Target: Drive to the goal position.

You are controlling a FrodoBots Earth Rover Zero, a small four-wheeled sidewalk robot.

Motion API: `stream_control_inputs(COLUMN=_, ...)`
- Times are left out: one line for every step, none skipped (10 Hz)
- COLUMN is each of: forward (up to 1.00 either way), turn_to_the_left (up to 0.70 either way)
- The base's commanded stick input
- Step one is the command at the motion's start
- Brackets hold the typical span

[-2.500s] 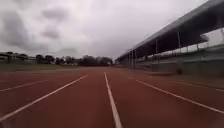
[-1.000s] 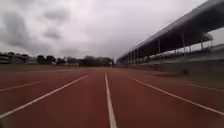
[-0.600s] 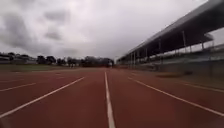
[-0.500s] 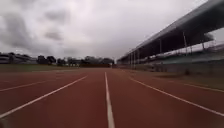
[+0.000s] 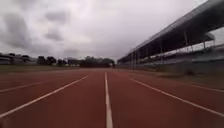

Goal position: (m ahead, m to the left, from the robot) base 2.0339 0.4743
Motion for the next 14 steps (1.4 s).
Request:
stream_control_inputs(forward=0.5, turn_to_the_left=0.0)
stream_control_inputs(forward=0.5, turn_to_the_left=0.0)
stream_control_inputs(forward=0.5, turn_to_the_left=0.0)
stream_control_inputs(forward=0.5, turn_to_the_left=0.0)
stream_control_inputs(forward=0.5, turn_to_the_left=0.0)
stream_control_inputs(forward=0.5, turn_to_the_left=0.0)
stream_control_inputs(forward=0.5, turn_to_the_left=0.0)
stream_control_inputs(forward=0.5, turn_to_the_left=0.0)
stream_control_inputs(forward=0.5, turn_to_the_left=0.0)
stream_control_inputs(forward=0.5, turn_to_the_left=0.0)
stream_control_inputs(forward=0.5, turn_to_the_left=0.0)
stream_control_inputs(forward=0.5, turn_to_the_left=0.0)
stream_control_inputs(forward=0.5, turn_to_the_left=0.0)
stream_control_inputs(forward=0.5, turn_to_the_left=0.0)
